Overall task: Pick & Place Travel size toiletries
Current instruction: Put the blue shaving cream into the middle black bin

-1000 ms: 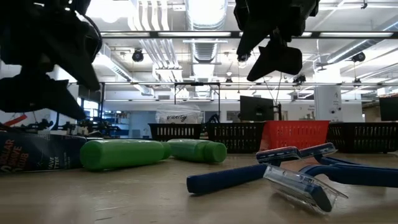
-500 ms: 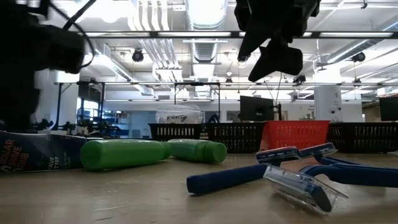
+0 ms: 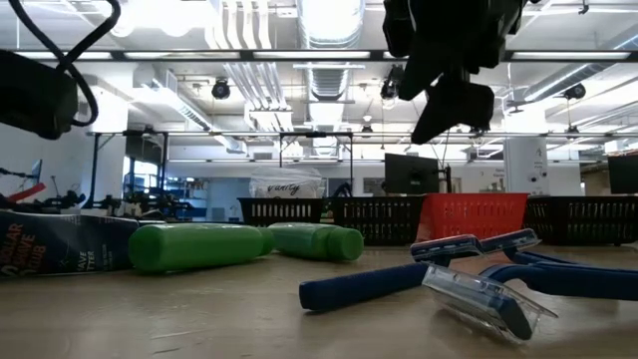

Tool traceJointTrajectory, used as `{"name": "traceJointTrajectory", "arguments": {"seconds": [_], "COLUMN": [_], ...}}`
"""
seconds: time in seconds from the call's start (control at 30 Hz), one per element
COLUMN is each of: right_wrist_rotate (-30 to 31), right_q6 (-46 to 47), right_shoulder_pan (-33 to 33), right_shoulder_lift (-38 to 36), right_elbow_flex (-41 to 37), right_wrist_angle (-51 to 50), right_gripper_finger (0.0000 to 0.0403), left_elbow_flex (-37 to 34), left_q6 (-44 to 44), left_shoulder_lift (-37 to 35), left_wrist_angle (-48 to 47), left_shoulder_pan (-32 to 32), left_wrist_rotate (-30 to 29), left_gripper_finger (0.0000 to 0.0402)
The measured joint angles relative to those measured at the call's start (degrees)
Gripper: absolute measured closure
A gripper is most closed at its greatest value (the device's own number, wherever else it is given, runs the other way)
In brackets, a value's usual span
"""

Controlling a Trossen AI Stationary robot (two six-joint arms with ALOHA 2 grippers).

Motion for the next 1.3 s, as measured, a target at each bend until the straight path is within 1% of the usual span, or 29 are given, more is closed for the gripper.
{"name": "traceJointTrajectory", "arguments": {"seconds": [0.17, 0.3, 0.37, 0.63, 0.73, 0.93, 1.2, 1.3], "right_wrist_rotate": [0.18, 0.7, 0.72, 0.85, 0.88, 0.89, 0.92, 0.92], "right_q6": [-0.01, 0.04, 0.06, 0.51, 0.41, 0.26, 0.0, -0.01], "right_shoulder_pan": [-0.33, -0.33, -0.33, -0.33, -0.37, -0.35, -0.33, -0.33], "right_shoulder_lift": [0.0, 0.0, 0.0, 0.0, 0.0, 0.0, 0.0, 0.0], "right_elbow_flex": [-0.71, -1.36, -1.85, -2.74, -2.74, -2.76, -2.76, -2.76], "right_wrist_angle": [0.04, 0.17, 0.0, 0.24, 0.2, 0.24, 0.21, 0.22], "right_gripper_finger": [0.0105, 0.0097, 0.0093, 0.008, 0.0075, 0.0065, 0.0056, 0.0053], "left_elbow_flex": [0.0, 0.68, 2.6, 13.79, 16.33, 18.93, 19.12, 19.89], "left_q6": [1.8, 7.15, 8.94, 13.33, 13.29, 9.98, 2.84, 1.77], "left_shoulder_lift": [0.23, 2.56, 4.59, 14.41, 17.33, 20.67, 21.94, 21.96], "left_wrist_angle": [1.76, 0.87, -0.98, -11.64, -14.07, -14.58, -12.89, -13.27], "left_shoulder_pan": [-0.83, -1.96, -2.49, -4.11, -4.13, -4.2, -4.22, -4.26], "left_wrist_rotate": [-0.1, 0.03, -0.25, -5.33, -5.74, -7.46, -13.47, -15.89], "left_gripper_finger": [0.0156, 0.0157, 0.0162, 0.0189, 0.019, 0.019, 0.019, 0.019]}}
